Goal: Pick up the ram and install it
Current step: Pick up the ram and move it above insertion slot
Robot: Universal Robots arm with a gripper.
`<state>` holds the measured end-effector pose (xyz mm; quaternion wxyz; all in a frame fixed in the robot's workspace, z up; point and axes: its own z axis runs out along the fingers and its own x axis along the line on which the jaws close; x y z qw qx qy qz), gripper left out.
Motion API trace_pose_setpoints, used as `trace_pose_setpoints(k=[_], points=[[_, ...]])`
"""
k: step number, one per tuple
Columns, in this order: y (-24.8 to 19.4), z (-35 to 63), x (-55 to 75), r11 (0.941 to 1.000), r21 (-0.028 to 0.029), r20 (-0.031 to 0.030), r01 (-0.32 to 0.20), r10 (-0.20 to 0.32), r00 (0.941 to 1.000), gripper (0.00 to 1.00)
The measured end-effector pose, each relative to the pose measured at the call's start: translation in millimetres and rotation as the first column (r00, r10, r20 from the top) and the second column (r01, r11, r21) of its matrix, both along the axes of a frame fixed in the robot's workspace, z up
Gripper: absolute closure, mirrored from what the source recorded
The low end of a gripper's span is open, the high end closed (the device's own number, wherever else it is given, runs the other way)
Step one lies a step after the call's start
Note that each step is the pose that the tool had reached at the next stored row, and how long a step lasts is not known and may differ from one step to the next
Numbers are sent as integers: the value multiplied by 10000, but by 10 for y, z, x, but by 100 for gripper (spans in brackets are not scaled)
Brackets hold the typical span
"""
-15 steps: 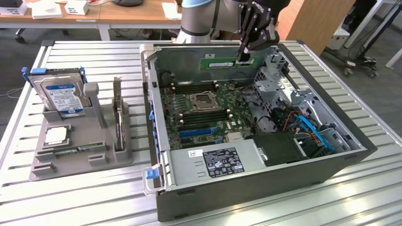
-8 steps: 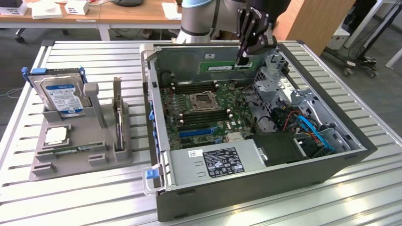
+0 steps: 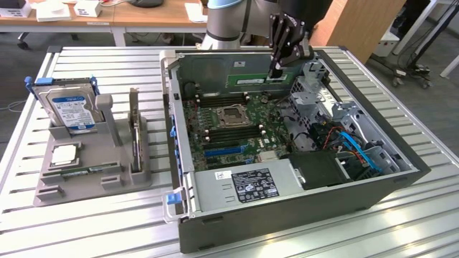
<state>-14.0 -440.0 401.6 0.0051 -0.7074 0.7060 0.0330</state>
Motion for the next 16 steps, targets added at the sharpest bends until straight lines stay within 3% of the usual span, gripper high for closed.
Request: trace_pose_setpoints(k=[16], points=[[9,-72,-1,10000,3,1,9,-9,10000,89]])
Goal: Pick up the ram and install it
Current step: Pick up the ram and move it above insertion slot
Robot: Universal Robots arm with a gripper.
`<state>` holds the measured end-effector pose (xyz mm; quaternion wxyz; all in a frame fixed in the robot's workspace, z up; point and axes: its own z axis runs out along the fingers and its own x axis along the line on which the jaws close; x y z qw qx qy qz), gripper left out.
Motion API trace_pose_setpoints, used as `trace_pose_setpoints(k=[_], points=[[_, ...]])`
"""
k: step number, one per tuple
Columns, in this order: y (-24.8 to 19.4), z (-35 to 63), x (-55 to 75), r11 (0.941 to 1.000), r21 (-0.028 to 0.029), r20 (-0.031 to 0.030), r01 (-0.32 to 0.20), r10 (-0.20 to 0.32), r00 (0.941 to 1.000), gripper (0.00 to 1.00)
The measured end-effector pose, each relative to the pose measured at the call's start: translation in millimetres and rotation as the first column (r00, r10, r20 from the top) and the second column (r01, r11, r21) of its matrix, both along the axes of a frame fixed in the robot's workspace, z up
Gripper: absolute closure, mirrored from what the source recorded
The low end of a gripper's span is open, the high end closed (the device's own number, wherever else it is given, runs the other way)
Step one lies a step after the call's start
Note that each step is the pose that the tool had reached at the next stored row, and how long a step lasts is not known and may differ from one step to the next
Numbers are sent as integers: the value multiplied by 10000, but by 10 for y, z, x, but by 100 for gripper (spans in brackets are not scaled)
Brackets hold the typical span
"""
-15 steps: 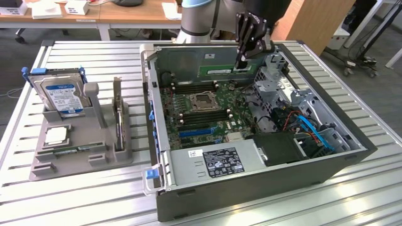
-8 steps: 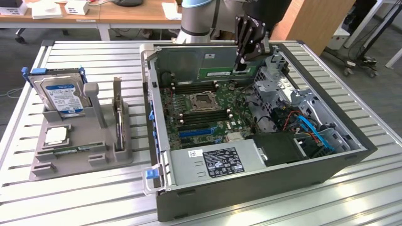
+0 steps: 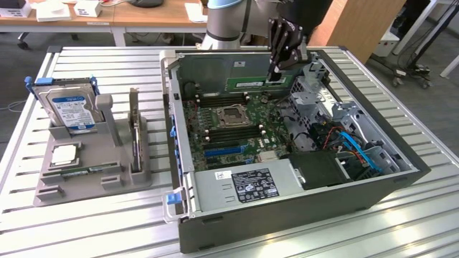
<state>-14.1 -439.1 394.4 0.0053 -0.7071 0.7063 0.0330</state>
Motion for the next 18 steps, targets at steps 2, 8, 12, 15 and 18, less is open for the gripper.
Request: trace_pose_setpoints(k=[2,8,12,15,18], points=[[17,-2,0,10000,-3,-1,-1,1,10000,89],[99,-13,1,10000,-4,-2,-2,2,10000,89],[158,-18,1,10000,-4,-1,-2,2,10000,89],[200,-22,0,10000,-4,-2,-2,2,10000,89],[241,-26,0,10000,-4,-2,-2,2,10000,89]])
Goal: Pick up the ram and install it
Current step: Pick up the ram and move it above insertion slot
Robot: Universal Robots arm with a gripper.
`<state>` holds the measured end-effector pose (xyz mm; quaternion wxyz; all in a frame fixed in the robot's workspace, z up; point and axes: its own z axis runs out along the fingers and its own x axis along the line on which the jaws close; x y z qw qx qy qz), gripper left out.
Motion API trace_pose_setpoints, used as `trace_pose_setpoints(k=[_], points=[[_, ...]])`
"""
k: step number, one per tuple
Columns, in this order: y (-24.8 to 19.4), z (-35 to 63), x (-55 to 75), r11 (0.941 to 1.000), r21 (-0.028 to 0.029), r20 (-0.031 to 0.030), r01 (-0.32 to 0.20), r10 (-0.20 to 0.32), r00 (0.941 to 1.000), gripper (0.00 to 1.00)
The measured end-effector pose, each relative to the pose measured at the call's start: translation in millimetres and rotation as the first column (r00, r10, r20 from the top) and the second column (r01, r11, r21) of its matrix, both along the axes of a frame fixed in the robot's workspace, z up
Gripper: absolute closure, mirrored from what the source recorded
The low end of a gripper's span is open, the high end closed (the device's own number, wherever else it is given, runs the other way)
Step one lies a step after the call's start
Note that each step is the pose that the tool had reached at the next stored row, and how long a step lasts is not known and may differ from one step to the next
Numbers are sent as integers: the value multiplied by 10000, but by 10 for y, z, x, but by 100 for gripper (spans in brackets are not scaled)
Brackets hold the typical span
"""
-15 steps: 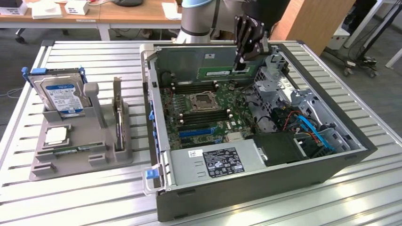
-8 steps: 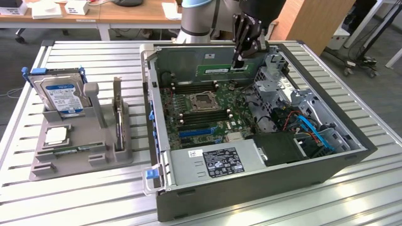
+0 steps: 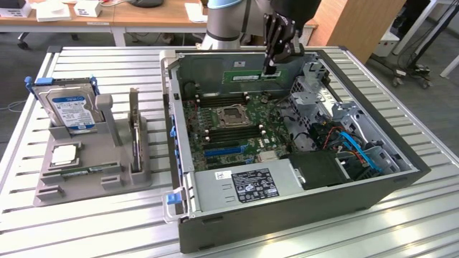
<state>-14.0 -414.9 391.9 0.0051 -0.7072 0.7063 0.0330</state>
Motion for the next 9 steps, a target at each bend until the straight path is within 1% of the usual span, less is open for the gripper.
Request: trace_pose_setpoints(k=[5,9], points=[[50,-5,0,10000,1,0,-1,1,10000,89],[54,-5,0,10000,1,0,-1,1,10000,89]])
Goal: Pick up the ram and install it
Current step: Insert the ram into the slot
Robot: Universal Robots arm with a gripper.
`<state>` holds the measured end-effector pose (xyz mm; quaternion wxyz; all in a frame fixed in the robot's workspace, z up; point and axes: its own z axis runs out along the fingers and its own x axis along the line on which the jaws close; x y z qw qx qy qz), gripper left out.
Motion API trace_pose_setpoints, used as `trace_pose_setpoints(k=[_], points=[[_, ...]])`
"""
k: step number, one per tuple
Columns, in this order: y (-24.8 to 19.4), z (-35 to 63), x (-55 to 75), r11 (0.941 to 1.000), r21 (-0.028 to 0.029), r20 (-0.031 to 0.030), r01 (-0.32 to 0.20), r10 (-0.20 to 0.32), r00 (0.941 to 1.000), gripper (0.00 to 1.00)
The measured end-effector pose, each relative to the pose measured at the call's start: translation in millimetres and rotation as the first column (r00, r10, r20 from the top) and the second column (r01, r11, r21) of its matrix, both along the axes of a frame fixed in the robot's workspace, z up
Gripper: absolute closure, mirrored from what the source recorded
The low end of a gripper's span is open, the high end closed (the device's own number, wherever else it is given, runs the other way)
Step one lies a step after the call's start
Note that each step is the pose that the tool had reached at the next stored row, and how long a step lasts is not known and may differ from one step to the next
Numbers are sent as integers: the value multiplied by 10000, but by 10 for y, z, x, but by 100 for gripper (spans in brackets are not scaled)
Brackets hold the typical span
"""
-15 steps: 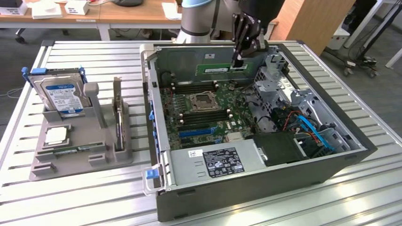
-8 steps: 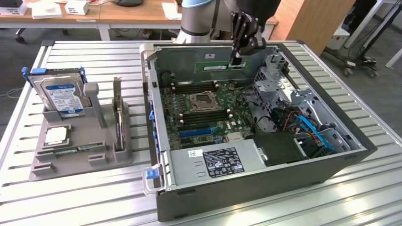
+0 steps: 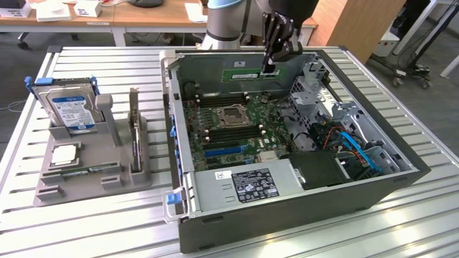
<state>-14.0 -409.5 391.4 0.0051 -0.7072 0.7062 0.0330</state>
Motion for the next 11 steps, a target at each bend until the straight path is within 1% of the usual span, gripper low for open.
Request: trace_pose_setpoints(k=[11], points=[[-3,0,0,10000,1,0,1,-1,10000,89]])
